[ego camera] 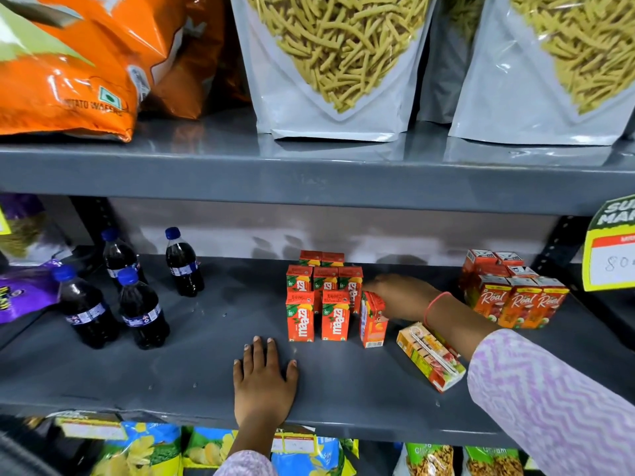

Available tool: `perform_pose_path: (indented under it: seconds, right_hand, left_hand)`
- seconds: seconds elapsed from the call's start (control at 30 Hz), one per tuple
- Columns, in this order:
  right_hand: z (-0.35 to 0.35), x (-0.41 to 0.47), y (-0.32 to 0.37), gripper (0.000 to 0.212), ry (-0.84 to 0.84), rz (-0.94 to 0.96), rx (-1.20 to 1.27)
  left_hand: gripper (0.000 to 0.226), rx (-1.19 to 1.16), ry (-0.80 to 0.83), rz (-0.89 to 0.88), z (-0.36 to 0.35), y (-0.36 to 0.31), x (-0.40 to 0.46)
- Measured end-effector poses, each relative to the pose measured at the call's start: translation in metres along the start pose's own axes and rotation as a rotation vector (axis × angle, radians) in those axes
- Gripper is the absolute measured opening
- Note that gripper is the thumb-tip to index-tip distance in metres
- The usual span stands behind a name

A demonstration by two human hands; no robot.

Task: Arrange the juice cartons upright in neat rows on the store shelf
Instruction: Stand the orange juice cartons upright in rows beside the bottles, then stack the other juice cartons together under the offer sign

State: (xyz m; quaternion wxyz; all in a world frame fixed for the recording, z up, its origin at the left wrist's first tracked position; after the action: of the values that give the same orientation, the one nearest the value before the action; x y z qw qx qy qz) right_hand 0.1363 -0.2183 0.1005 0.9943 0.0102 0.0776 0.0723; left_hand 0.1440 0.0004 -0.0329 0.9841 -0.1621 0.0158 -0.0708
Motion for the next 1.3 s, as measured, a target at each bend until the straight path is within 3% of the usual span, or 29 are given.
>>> perform_pose_path:
  seconds: [0.07, 0.23, 0.5, 0.63, 0.77, 0.97, 1.13, 1.3]
  right_hand:
    - [0.001, 0.002, -0.006, 0.026, 0.008, -0.081, -0.019]
    - [0.001, 0.004, -0.012, 0.049, -0.101, -0.249, -0.008]
    - [0.001, -0.009, -0.005, 0.068, -0.249, -0.338, -0.049]
    - [0.0, -0.04, -0.03, 0.07, -0.408, -0.523, 0.099]
    - [-0.036, -0.082, -0.062, 0.054, -0.259, -0.704, 0.178]
    - [-0.087, -0.129, -0.07, 0.054, -0.053, -0.803, 0.268]
    - [-0.104, -0.141, -0.067, 0.048, -0.124, -0.822, 0.59]
    - [-0.107, -0.141, -0.073, 0.044, -0.195, -0.788, 0.709]
  left_hand:
    - [0.066, 0.001, -0.001, -0.001, 0.0, 0.0, 0.0]
    - [0.066, -0.007, -0.024, -0.001, 0.002, 0.0, -0.001]
    - [0.067, -0.012, -0.012, -0.01, 0.0, 0.001, -0.001]
    - [0.067, -0.004, -0.017, -0.016, 0.001, 0.0, -0.001]
    - [0.066, -0.013, -0.007, -0.026, 0.001, -0.002, -0.001]
    - [0.065, 0.006, 0.037, -0.032, 0.001, -0.002, -0.001]
    - [0.062, -0.001, 0.024, -0.002, 0.003, -0.009, -0.011]
    - [0.064, -0.04, -0.021, 0.025, -0.003, -0.032, -0.036]
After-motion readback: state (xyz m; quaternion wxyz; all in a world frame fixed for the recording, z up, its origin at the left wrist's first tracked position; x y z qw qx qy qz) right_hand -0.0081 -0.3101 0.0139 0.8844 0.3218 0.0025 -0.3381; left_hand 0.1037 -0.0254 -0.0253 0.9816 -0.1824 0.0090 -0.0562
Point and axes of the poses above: each hand's wrist, its own x-axis towards the middle knuckle, its own z-axis out of the back of the hand, y = z × x, the point moved 8 cm from there along x, towards the middle knuckle
